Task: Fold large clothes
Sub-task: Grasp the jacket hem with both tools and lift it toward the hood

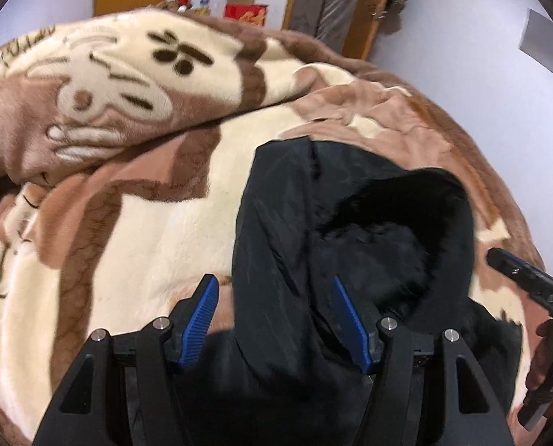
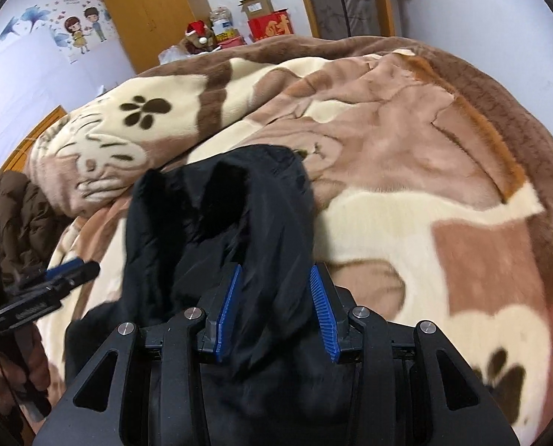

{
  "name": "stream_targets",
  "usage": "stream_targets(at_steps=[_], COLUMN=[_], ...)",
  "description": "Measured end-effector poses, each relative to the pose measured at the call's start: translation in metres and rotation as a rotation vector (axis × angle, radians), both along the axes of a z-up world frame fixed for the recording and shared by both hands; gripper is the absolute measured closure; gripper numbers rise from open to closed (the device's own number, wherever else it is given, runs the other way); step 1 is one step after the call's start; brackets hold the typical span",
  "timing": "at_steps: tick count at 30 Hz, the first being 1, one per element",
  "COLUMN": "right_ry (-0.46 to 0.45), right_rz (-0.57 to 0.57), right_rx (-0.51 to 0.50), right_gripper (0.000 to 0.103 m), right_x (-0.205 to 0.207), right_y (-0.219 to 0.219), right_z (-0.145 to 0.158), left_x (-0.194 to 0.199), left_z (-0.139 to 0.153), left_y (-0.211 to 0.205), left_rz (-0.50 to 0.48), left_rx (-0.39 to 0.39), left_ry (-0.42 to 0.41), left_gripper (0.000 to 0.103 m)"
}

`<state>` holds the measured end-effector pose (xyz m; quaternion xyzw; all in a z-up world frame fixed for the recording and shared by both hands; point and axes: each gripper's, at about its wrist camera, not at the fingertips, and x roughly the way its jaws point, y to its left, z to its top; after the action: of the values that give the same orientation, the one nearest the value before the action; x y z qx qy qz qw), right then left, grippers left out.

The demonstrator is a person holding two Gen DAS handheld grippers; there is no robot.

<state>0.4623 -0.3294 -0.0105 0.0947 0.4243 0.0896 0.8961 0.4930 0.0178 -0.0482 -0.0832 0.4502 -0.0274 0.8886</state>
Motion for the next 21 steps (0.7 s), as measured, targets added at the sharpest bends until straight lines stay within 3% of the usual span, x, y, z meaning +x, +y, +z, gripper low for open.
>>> stream_targets(at_steps=[6, 7, 8, 11, 12, 14, 17, 21], right_ry=[-0.002, 0.007, 0.02, 0.053, 0.051, 0.021, -0.044, -0.135], right_rz=[0.027, 0.033, 0.04, 0.042, 0.046, 0.053, 0.066, 0.087], right_rx=[0.029, 0.028, 0.024, 0.005, 0.013, 0.02, 0.034, 0.068], right_gripper=[0.063, 0.064, 0.064, 0.068, 0.095, 0.096, 0.097, 0.097], right_x=[0.045, 0.051, 0.057, 0.065, 0.062, 0.053, 0.026, -0.032], right_y=[-0.002, -0.001, 0.001, 0.007, 0.007, 0.009, 0.009, 0.008], right_z=[-0.011, -0.014, -0.016, -0.02, -0.017, -0.009, 0.012, 0.042], left_x=[0.04, 0.046, 0.051, 0.062, 0.061, 0.05, 0.027, -0.023], left_z=[-0.021, -0.022, -0.024, -0.036, -0.037, -0.03, -0.01, 0.026], left_y=[0.005, 0.006, 0.007, 0.005, 0.003, 0.003, 0.012, 0.024], left_rz=[0.025, 0.032, 0.034, 0.033, 0.024, 0.016, 0.018, 0.012], left_rx=[-0.033, -0.05, -0.065, -0.084, -0.079, -0.061, -0.095, -0.124], left_ry=[0.007, 0.004, 0.008, 0.06, 0.05, 0.009, -0.052, -0.143], left_gripper=[0.038, 0.043, 0.06, 0.094, 0.097, 0.1, 0.101, 0.101])
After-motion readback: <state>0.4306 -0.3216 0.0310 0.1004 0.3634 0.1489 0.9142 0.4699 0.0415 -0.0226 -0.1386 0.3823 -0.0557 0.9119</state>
